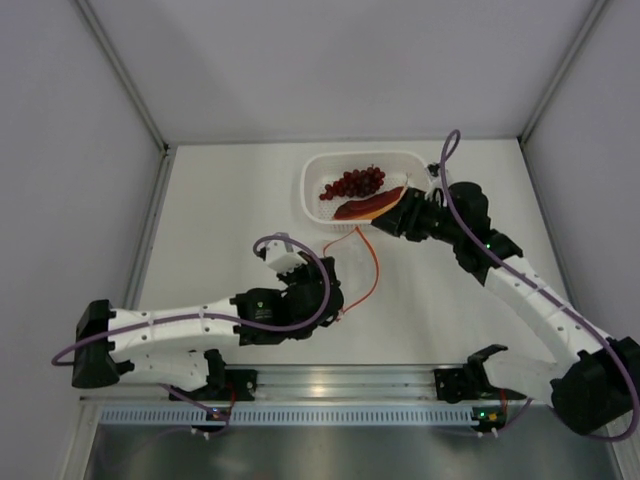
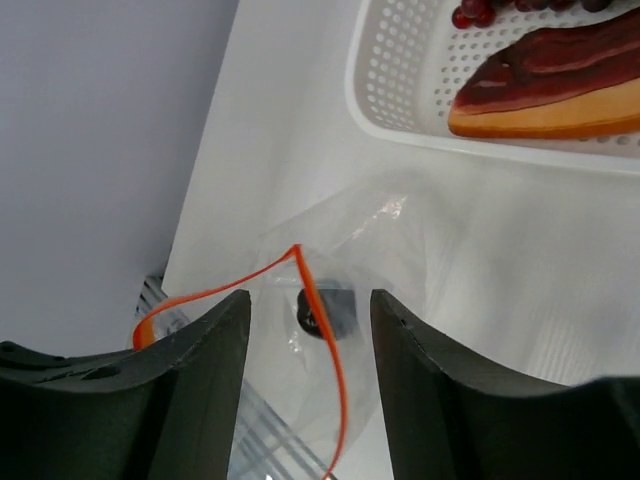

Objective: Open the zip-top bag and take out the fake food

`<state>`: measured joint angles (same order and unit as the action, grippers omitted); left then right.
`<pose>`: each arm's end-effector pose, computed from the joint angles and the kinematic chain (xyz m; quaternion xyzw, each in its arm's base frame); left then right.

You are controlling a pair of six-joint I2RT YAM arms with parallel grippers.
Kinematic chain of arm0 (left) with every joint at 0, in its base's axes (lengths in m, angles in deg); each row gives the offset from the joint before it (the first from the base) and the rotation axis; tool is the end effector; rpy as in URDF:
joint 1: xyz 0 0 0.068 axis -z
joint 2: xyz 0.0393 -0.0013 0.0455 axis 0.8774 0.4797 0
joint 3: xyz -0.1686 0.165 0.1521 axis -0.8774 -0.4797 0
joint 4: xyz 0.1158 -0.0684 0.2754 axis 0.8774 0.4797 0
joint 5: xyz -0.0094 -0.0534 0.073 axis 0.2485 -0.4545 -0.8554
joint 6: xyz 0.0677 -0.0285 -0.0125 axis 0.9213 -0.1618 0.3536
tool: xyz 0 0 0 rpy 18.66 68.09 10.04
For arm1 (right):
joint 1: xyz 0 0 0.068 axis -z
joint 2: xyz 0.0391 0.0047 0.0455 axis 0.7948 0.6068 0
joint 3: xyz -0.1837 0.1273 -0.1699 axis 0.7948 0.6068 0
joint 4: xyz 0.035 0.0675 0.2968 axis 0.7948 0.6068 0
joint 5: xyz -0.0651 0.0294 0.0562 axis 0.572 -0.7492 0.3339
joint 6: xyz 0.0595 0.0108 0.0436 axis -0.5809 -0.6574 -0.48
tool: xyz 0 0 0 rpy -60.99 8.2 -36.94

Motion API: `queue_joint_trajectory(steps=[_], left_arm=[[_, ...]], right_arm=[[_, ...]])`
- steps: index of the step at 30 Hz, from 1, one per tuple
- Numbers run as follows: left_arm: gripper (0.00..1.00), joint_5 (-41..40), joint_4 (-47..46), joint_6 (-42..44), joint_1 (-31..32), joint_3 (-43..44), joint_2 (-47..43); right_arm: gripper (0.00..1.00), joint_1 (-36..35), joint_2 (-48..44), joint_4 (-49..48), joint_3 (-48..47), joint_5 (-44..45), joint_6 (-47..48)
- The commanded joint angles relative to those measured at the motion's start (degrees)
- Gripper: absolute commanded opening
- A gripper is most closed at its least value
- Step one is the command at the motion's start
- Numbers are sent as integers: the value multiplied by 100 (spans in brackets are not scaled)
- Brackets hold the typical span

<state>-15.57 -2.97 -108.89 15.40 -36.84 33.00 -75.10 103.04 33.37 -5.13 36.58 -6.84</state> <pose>0.1219 -0.2749 0.2904 -0.2432 0.7586 -0.2784 0.5366 0.2894 0.1459 0.3014 0.0039 0.8191 0.4202 0.3905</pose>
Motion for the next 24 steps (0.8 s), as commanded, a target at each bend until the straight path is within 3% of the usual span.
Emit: queue_joint_trajectory(steps=[1, 7, 15, 21, 24], left_arm=[[0, -146, -135, -141, -9, 303, 139], [0, -173, -135, -290, 0, 453, 368], [0, -138, -126, -563, 0, 558, 500], [0, -58, -126, -704, 0, 646, 518], [0, -23, -126, -721, 17, 638, 430]], right_arm=[[51, -460, -430, 1, 140, 609, -54], [40, -1365, -730, 107, 317, 1006, -212], [34, -2016, -607, -156, 720, 1999, -836], [34, -2535, 69, -403, 493, 2587, -986], [33, -2658, 561, -491, 309, 2484, -925]])
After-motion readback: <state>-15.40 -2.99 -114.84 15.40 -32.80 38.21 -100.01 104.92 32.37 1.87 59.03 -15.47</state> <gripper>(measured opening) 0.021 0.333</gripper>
